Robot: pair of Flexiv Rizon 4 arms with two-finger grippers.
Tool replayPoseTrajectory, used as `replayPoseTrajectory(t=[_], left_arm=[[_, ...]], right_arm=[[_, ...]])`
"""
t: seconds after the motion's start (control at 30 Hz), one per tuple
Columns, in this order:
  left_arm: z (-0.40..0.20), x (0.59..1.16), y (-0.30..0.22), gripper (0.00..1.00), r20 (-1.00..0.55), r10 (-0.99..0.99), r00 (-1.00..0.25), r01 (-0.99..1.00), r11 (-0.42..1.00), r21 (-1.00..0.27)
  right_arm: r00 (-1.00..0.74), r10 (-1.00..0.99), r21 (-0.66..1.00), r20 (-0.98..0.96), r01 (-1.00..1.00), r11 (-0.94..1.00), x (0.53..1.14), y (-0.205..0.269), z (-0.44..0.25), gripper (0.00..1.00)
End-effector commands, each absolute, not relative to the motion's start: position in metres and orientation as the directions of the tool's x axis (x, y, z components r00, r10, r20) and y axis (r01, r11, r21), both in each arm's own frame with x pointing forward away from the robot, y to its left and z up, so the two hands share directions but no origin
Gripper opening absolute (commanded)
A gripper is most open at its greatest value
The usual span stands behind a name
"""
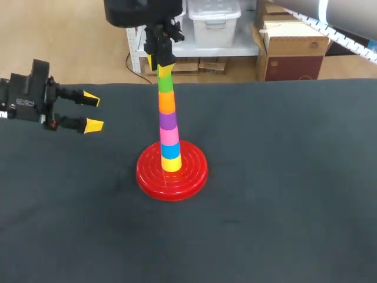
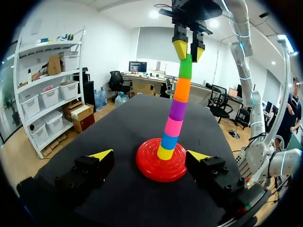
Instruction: Pick up and stack the cylinders on the red base in this order: pink,purple,orange,green
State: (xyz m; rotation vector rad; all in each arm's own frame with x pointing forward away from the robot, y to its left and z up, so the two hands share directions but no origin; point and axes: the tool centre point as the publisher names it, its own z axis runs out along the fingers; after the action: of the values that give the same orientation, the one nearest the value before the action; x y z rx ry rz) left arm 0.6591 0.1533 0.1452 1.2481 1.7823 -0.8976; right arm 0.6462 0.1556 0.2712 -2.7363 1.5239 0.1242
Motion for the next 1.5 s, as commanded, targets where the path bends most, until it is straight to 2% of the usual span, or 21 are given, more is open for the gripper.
replayPoseTrajectory(t=[0.03,0.97,1.0,1.03,1.07,1.5], left_arm=[[0.144,0.660,0.154,1.00,-0.883,0.413,-0.223,0.956,0.269,-0.116],[0.144,0.660,0.154,1.00,-0.883,0.413,-0.223,0.956,0.269,-0.116],[0.144,0.660,0.154,1.00,-0.883,0.413,-0.223,0.956,0.269,-0.116],[0.144,0.660,0.154,1.00,-0.883,0.413,-0.223,0.956,0.269,-0.116],[0.144,0.660,0.154,1.00,-0.883,0.413,-0.223,0.956,0.269,-0.116],[0.144,0.660,0.154,1.00,-0.883,0.413,-0.223,0.956,0.269,-0.116]], right_arm=[[0.520,-0.850,0.022,-0.086,-0.852,-0.523,0.645,0.152,0.265,0.00],[0.472,-0.871,-0.013,-0.137,-0.880,-0.475,0.643,0.151,0.257,0.00],[0.469,-0.872,-0.013,-0.140,-0.882,-0.472,0.644,0.151,0.258,0.08],[0.470,-0.872,-0.013,-0.139,-0.881,-0.473,0.644,0.151,0.259,0.37],[0.471,-0.871,-0.015,-0.137,-0.881,-0.474,0.644,0.151,0.261,1.00],[0.424,-0.878,-0.053,-0.221,-0.905,-0.423,0.653,0.137,0.294,1.00]])
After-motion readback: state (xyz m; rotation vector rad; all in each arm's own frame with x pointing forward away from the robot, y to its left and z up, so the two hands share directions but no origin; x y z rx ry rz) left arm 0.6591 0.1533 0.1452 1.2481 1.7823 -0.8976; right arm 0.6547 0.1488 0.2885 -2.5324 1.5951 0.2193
